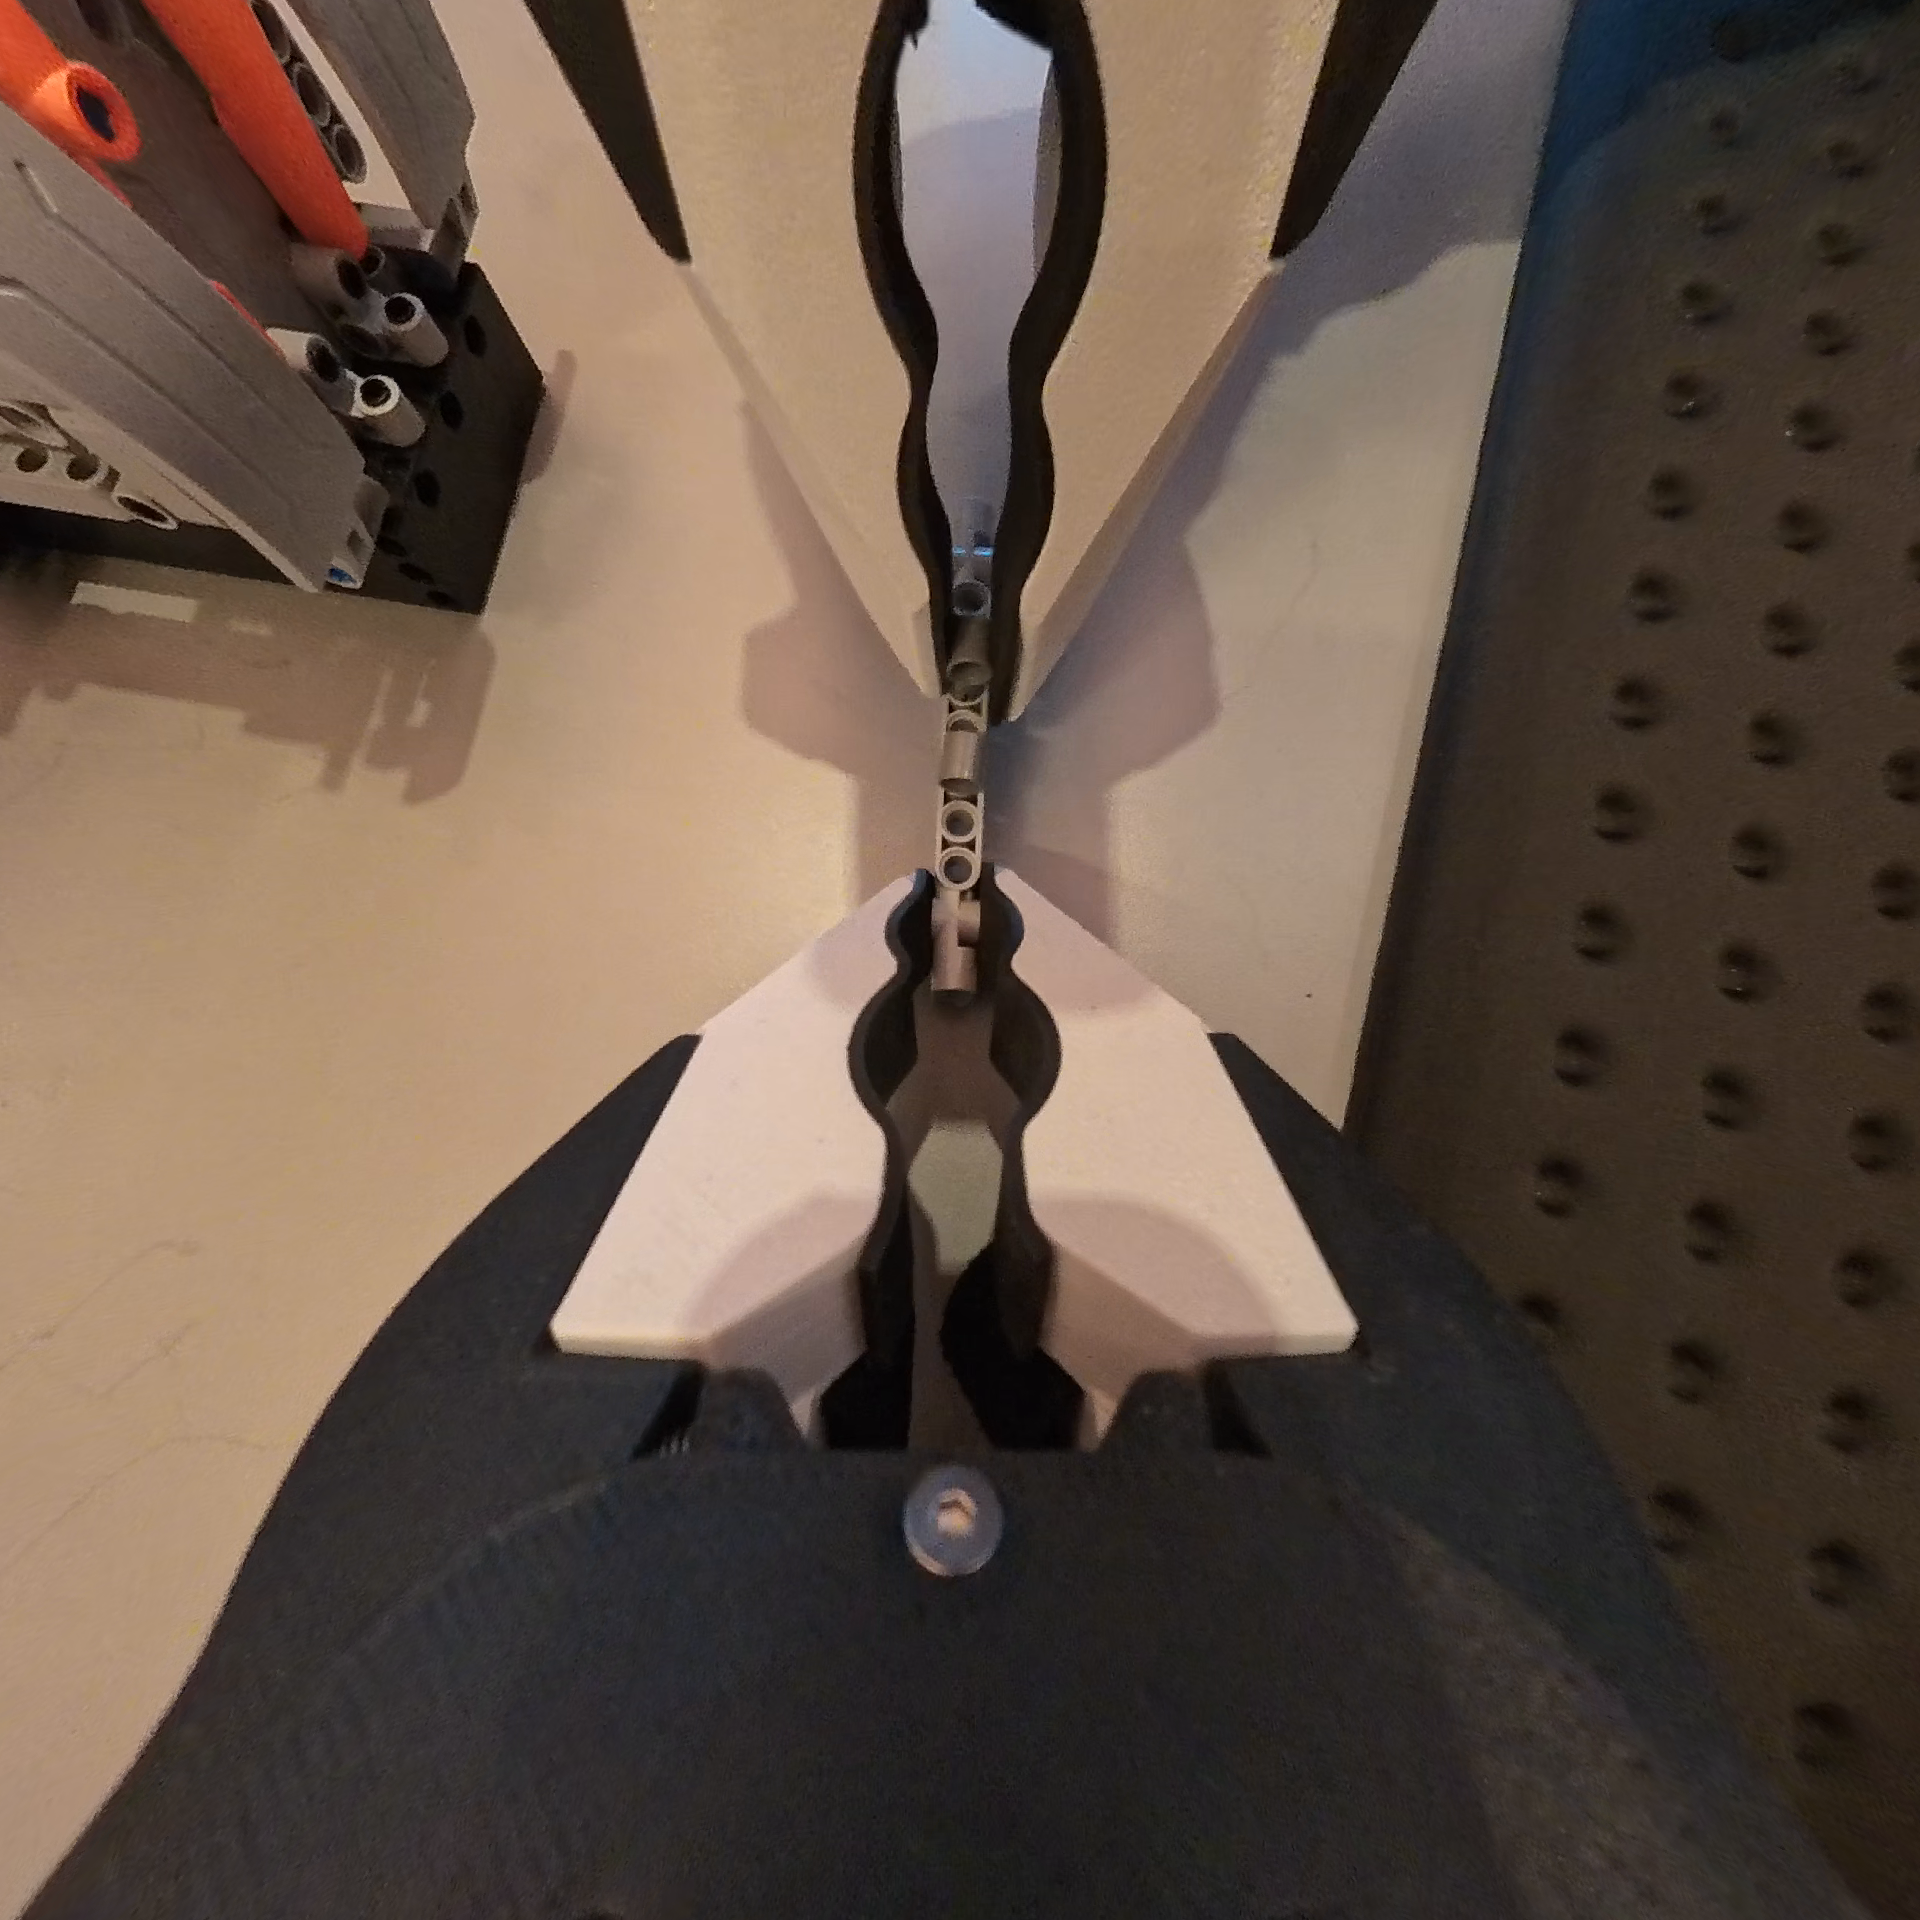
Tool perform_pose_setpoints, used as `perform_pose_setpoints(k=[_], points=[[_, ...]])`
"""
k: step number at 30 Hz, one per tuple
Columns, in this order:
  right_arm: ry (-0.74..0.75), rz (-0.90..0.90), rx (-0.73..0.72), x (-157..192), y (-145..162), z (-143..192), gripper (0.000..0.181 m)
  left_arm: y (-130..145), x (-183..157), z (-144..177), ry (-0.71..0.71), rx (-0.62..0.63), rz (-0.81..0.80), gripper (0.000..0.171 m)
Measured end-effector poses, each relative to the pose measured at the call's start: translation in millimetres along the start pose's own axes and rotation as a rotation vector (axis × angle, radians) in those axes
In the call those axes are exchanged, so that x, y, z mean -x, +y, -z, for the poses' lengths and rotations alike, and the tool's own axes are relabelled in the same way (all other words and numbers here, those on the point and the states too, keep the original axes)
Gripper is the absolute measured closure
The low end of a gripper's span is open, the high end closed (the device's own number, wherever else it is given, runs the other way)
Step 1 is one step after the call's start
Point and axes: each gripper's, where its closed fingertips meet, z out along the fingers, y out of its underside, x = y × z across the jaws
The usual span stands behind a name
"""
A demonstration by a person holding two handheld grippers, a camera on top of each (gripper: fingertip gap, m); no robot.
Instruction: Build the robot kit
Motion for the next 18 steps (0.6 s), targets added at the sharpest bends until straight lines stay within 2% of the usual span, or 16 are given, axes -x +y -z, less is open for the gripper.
perform_pose_setpoints(k=[5, 11, 18], points=[[-0.064, -0.046, -0.041, -0.3, -0.5, 0.3, 0.177, 0.0, -0.1, -0.1, -0.001, 0.001, -0.003, 0.166], [0.052, 0.037, -0.028, 0.4, 0.0, -0.2, 0.177, -0.2, 0.0, -0.3, 0.002, 0.0, -0.001, 0.166], [0.11, 0.014, -0.076, -1.4, -5.0, -1.2, 0.175, -0.5, -0.7, -0.7, -0.002, 0.0, -0.011, 0.166]])
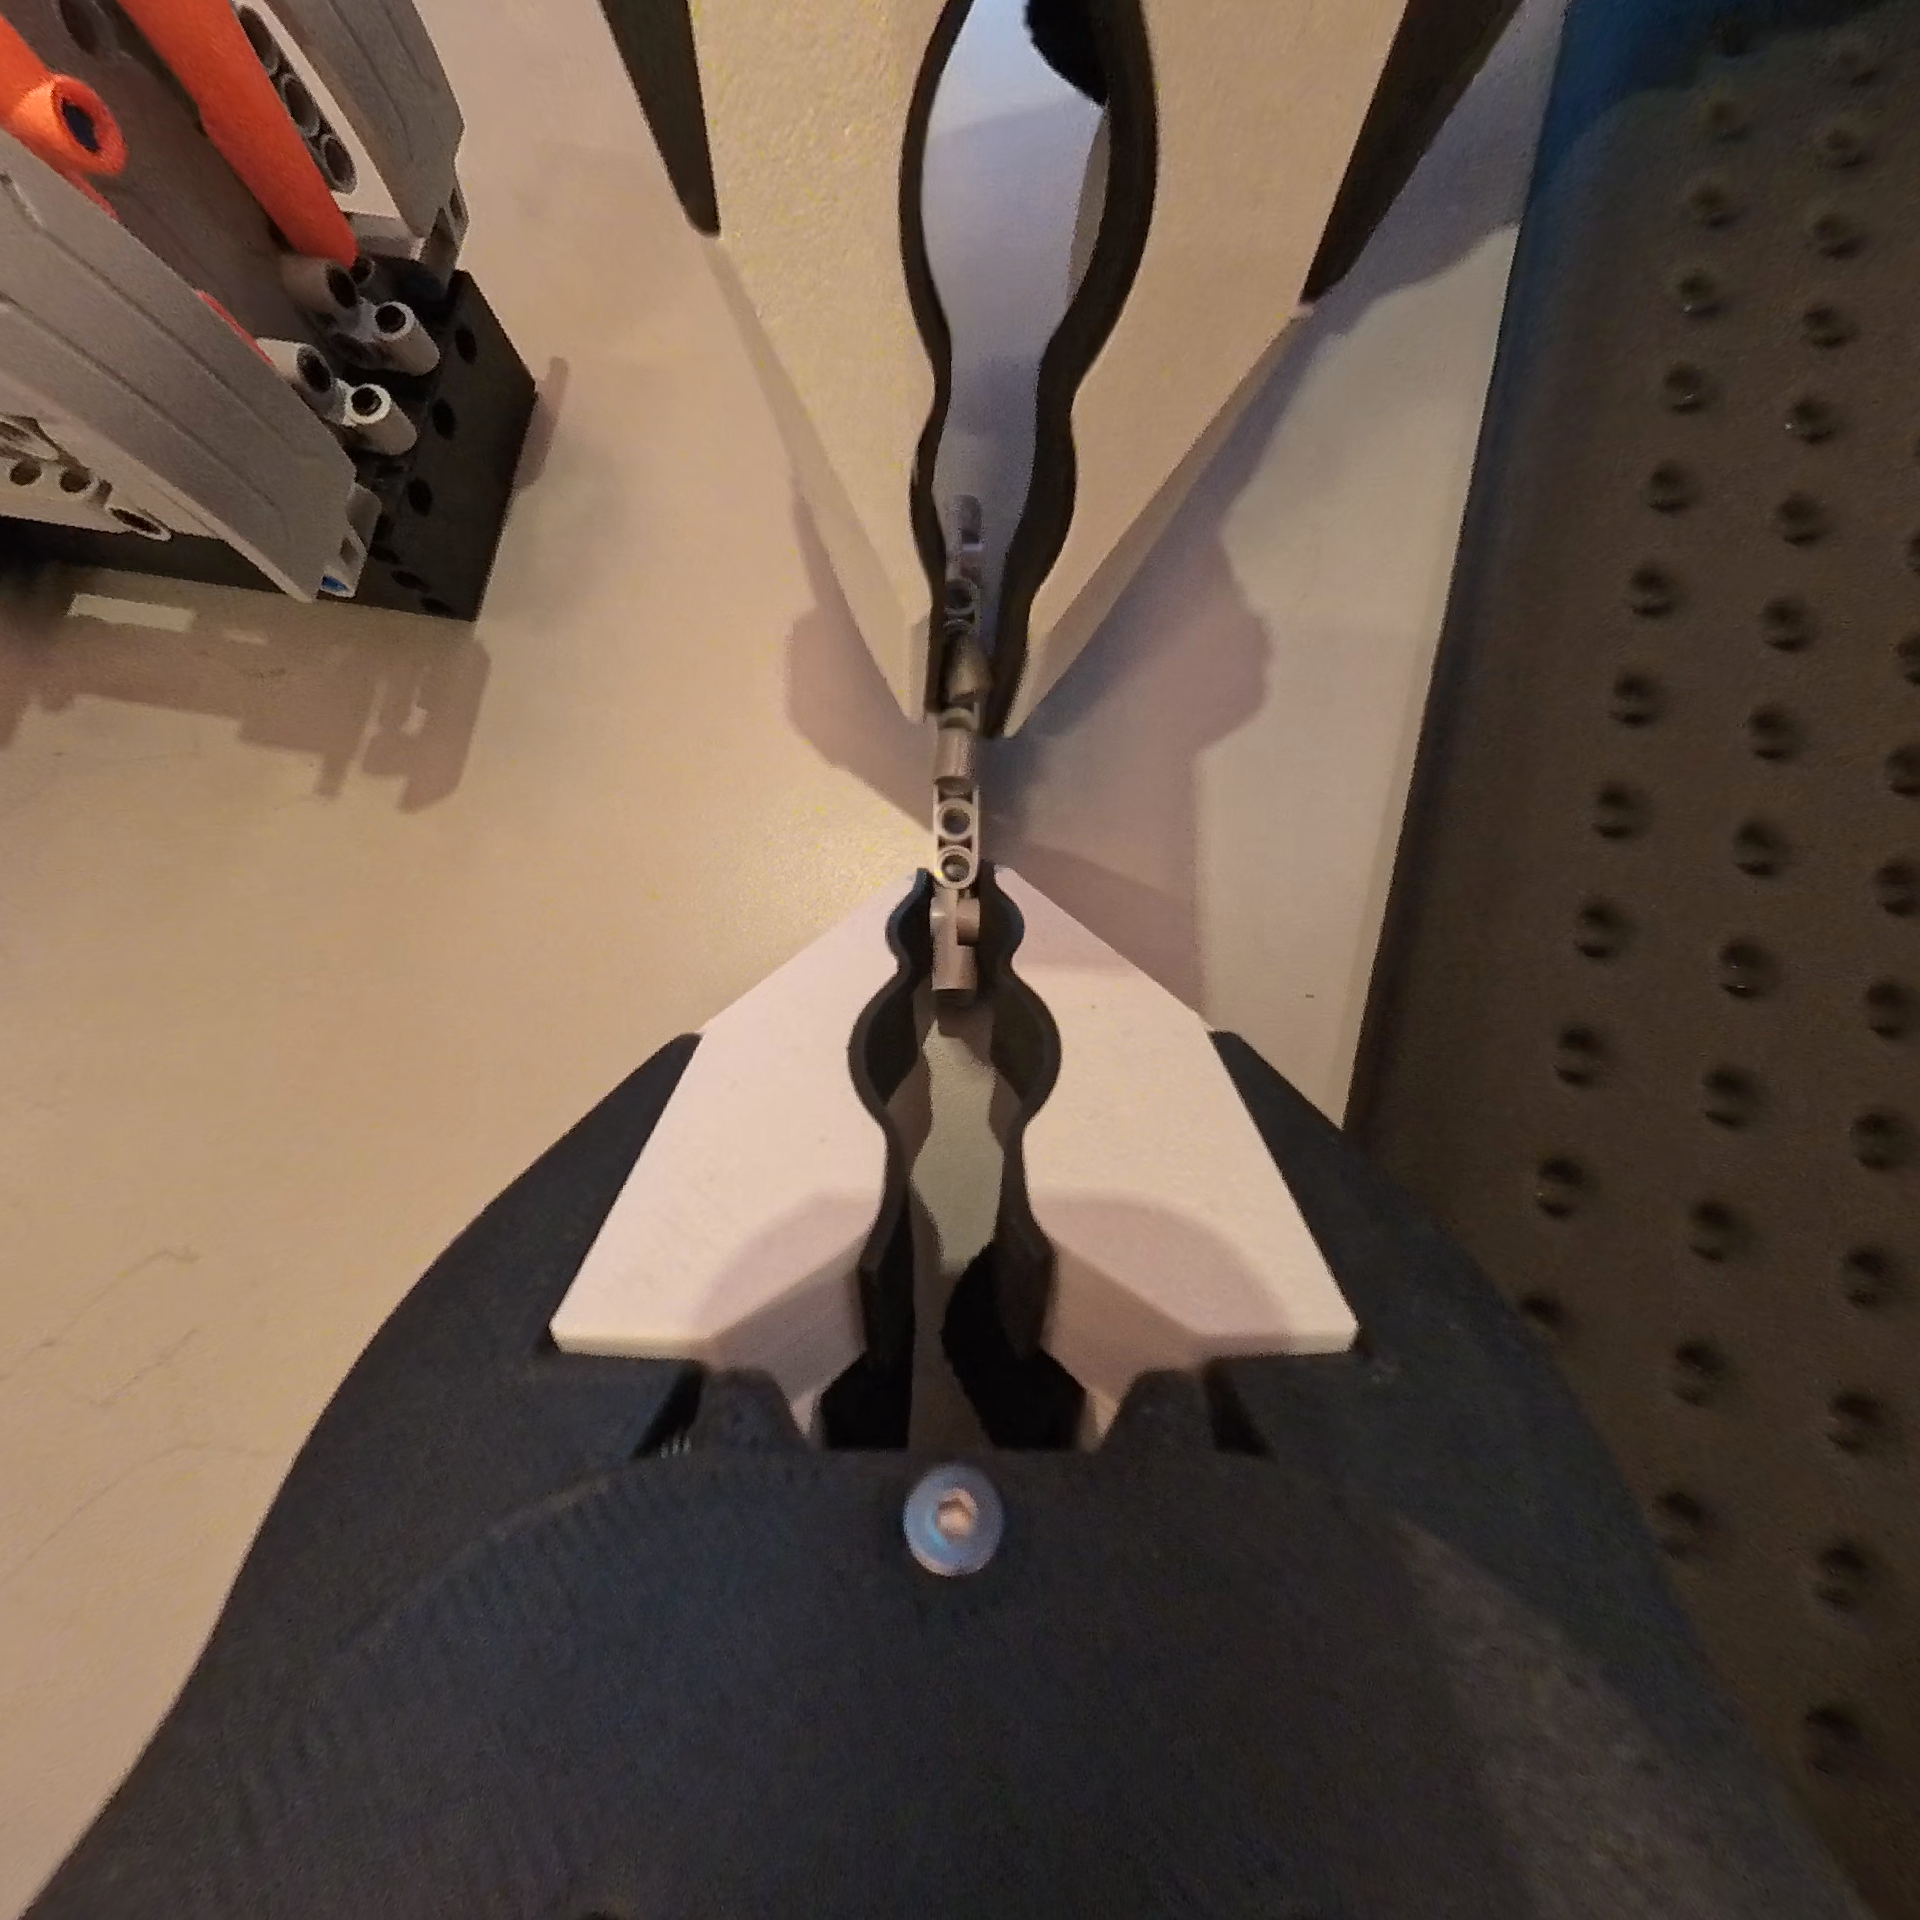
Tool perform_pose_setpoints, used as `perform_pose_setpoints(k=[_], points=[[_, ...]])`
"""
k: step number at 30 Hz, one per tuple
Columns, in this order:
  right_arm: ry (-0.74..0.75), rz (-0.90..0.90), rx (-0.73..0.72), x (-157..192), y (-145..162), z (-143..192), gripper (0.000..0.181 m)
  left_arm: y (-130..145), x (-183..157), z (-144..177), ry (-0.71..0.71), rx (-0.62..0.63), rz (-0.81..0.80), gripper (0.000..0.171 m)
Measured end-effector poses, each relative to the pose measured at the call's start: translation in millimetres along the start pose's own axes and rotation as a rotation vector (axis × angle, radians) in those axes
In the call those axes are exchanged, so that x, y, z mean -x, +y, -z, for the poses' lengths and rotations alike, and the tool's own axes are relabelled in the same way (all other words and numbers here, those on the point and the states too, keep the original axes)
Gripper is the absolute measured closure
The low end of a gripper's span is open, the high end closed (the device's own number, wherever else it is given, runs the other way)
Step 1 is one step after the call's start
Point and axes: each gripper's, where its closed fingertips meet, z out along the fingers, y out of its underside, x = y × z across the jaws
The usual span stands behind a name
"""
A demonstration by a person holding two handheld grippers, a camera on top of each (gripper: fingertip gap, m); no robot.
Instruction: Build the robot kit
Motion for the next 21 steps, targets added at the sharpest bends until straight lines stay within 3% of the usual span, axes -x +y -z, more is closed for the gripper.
perform_pose_setpoints(k=[7, 21], points=[[-0.019, -0.025, -0.038, 0.5, 1.1, 1.7, 0.175, -0.7, -0.6, -0.7, 0.006, -0.002, 0.002, 0.166], [0.081, -0.012, -0.181, 0.0, 1.7, 2.7, 0.176, -1.0, -2.0, -1.1, 0.01, -0.001, 0.002, 0.166]])
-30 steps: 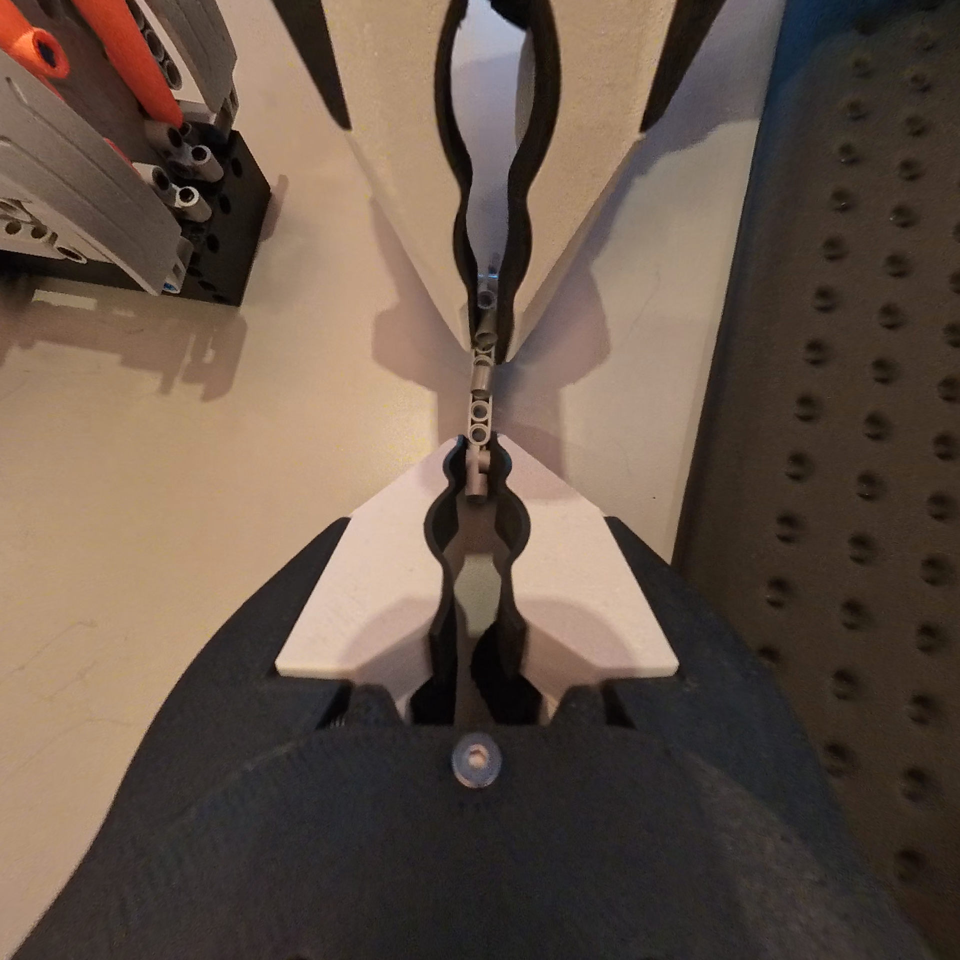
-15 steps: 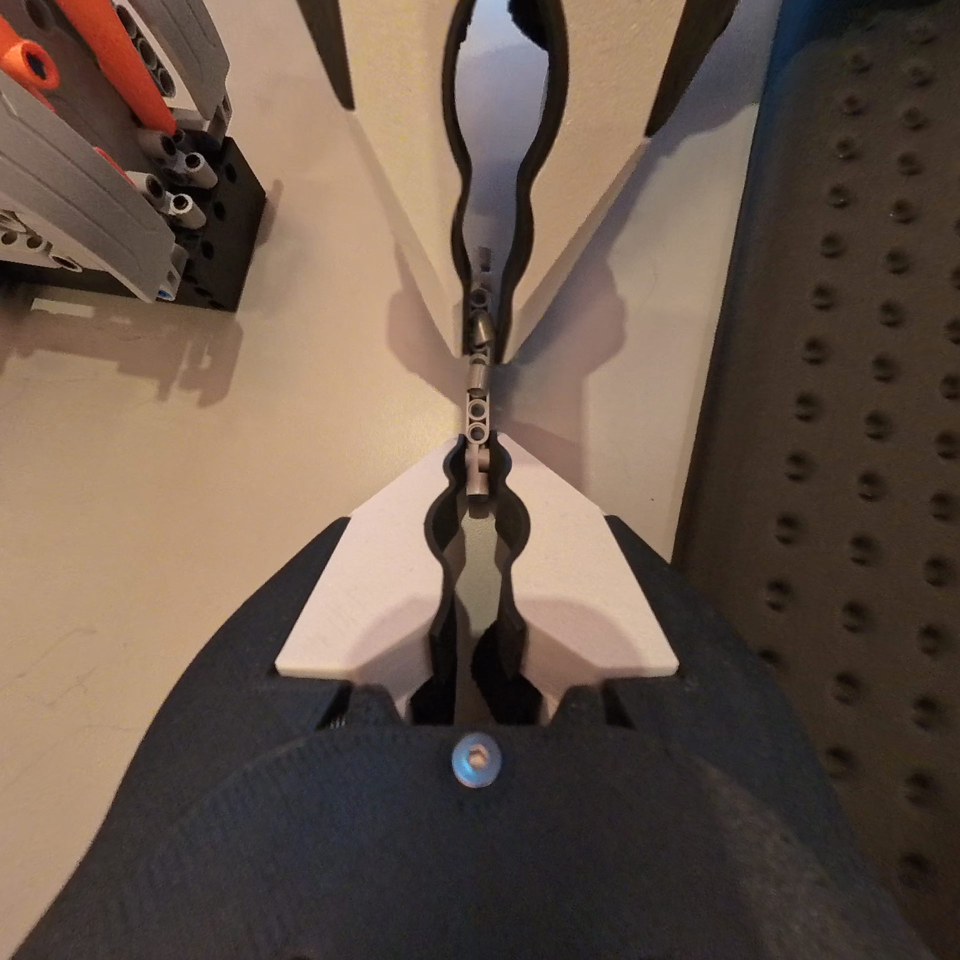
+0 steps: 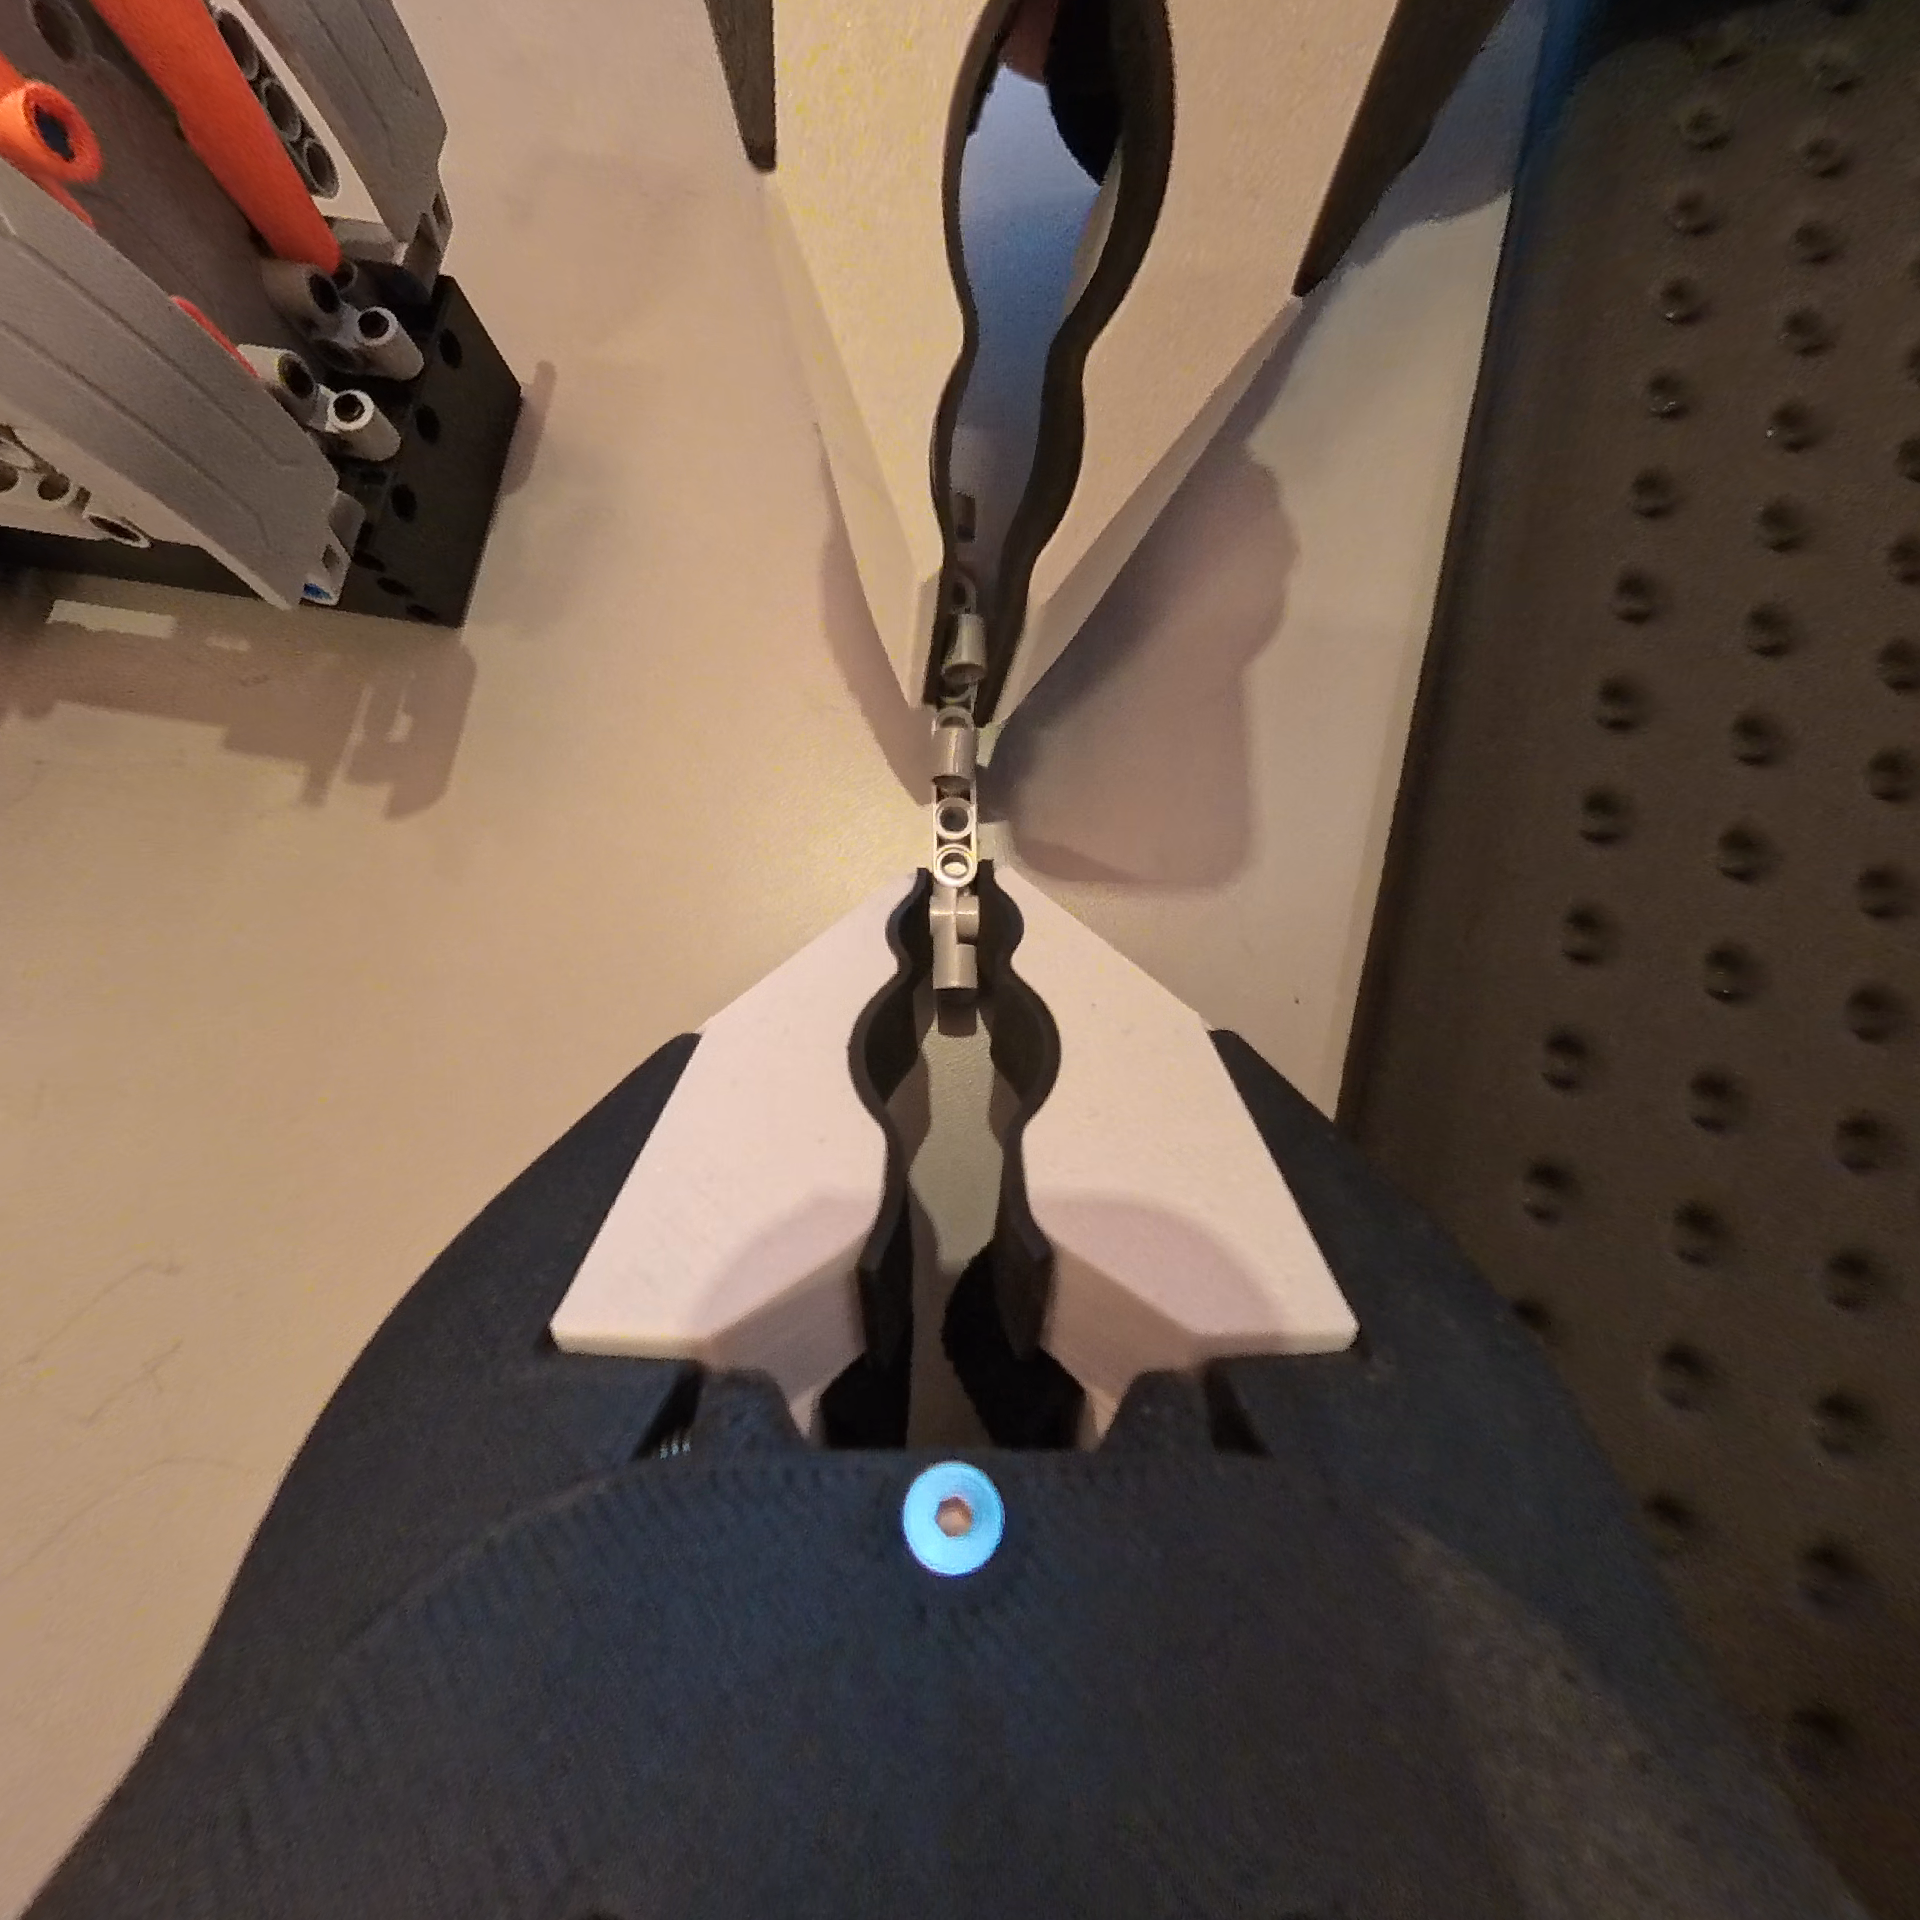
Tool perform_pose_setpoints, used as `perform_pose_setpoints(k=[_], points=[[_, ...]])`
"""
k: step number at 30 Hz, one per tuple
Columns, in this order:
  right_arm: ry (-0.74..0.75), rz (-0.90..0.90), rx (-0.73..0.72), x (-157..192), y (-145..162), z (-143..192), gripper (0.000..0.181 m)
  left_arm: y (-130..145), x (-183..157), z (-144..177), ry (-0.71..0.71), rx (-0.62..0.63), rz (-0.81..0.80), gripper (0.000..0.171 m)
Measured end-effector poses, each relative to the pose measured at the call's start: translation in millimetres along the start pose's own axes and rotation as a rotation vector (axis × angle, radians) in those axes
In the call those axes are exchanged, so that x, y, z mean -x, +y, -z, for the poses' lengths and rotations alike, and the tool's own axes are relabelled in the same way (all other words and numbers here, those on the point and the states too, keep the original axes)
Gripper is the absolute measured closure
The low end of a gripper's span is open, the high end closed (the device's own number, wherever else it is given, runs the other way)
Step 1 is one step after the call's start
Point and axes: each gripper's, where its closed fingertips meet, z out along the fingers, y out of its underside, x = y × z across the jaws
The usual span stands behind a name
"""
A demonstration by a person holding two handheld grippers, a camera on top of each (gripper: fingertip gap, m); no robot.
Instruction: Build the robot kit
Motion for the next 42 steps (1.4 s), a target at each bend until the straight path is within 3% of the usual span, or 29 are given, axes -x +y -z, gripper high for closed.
perform_pose_setpoints(k=[17, 32, 42], points=[[0.08, 0.014, -0.052, 1.0, 1.3, 0.1, 0.177, -0.2, 0.0, 0.0, 0.003, -0.001, 0.009, 0.166], [-0.116, -0.248, -0.102, 1.0, 0.5, 0.6, 0.176, -0.5, -0.1, -0.2, 0.0, 0.001, 0.001, 0.167], [-0.064, -0.179, -0.096, 1.4, 0.3, 0.7, 0.176, -1.1, -1.4, -1.0, 0.003, 0.0, -0.007, 0.166]])
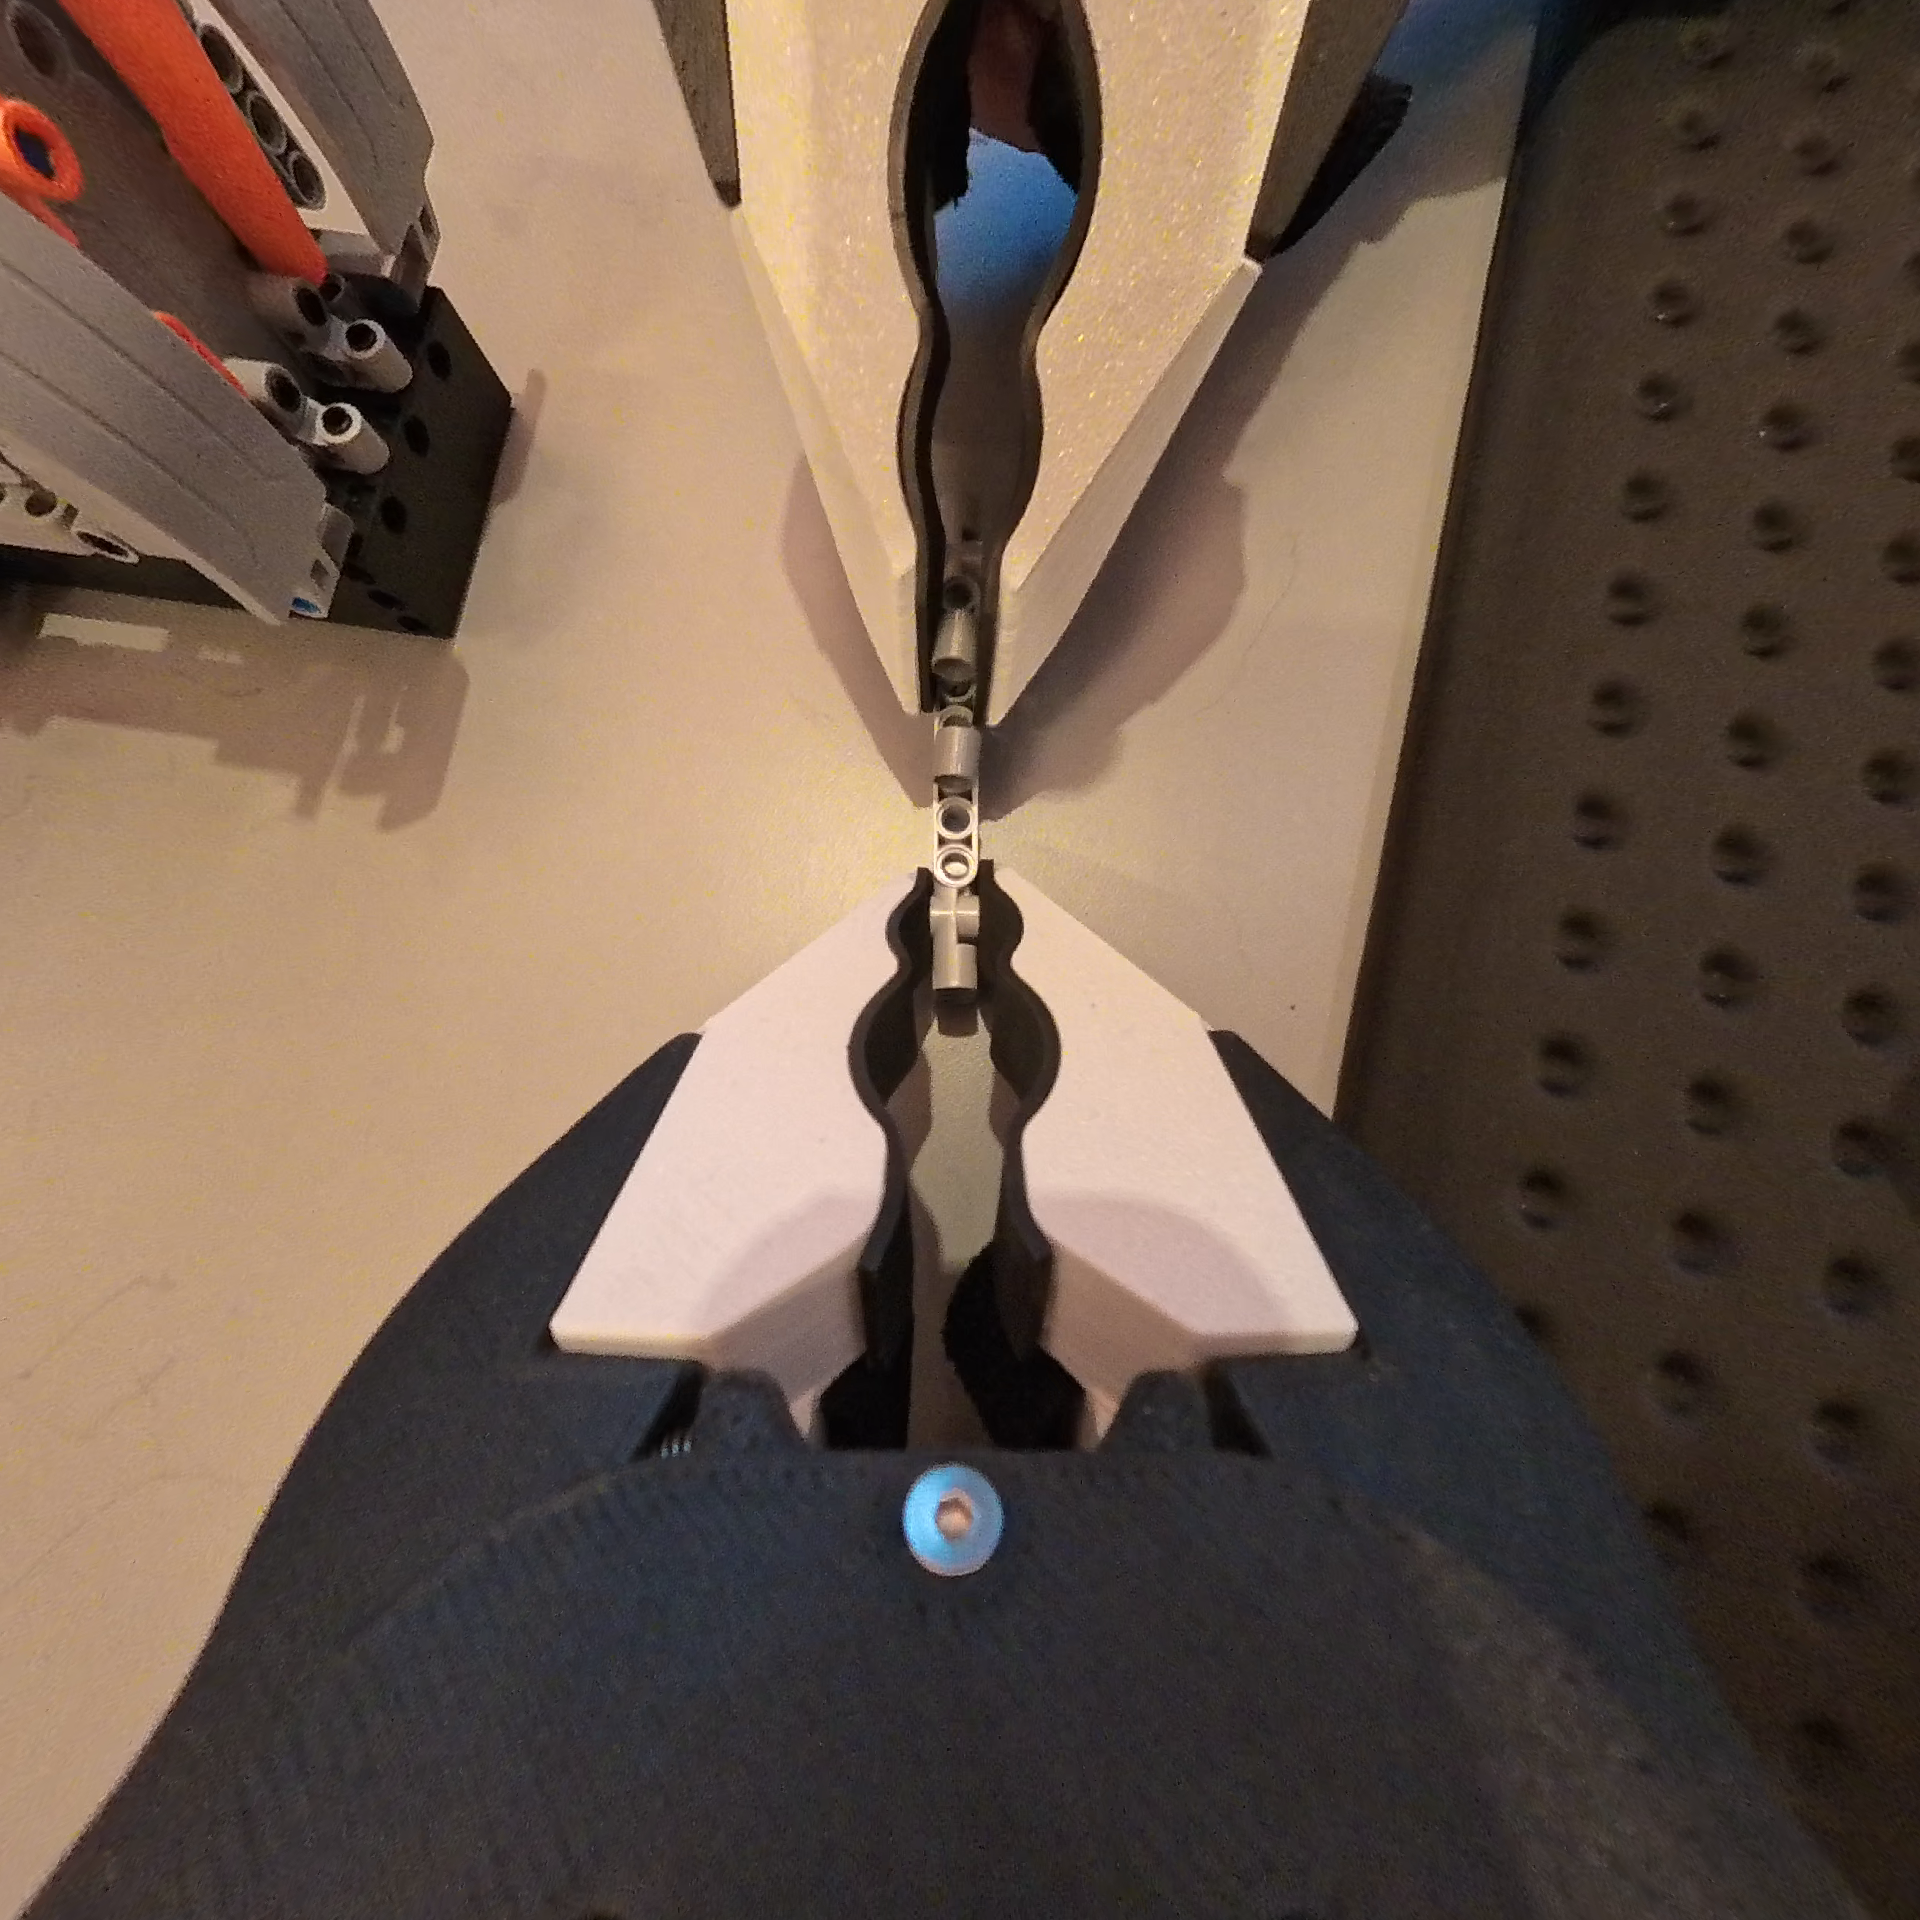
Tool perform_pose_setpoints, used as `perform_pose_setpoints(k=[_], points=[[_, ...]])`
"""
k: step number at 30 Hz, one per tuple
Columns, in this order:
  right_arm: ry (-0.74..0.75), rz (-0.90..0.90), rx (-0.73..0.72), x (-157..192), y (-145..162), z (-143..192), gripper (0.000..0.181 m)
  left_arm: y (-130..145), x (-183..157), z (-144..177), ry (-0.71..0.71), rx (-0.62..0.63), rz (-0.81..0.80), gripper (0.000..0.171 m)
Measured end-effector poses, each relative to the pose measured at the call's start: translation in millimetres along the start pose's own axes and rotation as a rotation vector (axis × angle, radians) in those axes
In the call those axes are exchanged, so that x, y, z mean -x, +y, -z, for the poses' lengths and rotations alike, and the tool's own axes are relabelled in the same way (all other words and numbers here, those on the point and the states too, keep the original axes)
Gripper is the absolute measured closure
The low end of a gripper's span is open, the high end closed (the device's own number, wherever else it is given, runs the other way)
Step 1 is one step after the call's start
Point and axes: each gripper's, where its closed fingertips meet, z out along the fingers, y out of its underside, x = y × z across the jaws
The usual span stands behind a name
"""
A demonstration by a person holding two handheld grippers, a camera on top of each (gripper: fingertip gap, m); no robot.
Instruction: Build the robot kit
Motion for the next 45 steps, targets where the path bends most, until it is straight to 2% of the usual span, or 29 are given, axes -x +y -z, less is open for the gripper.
perform_pose_setpoints(k=[6, 16, 33, 45], points=[[0.013, 0.018, 0.021, -0.6, 4.5, 2.3, 0.172, 0.3, 0.8, 0.4, -0.002, 0.001, 0.002, 0.166], [0.036, 0.039, 0.035, 0.7, 5.3, 3.0, 0.176, 0.0, -0.6, 0.0, 0.002, 0.004, -0.005, 0.166], [-0.013, -0.081, -0.007, -0.4, 6.4, 7.0, 0.176, -0.4, 0.6, 0.4, 0.006, 0.012, 0.012, 0.166], [-0.003, -0.091, -0.023, -0.9, 10.2, 14.7, 0.172, 0.2, 1.3, 0.0, 0.019, 0.011, 0.033, 0.166]])
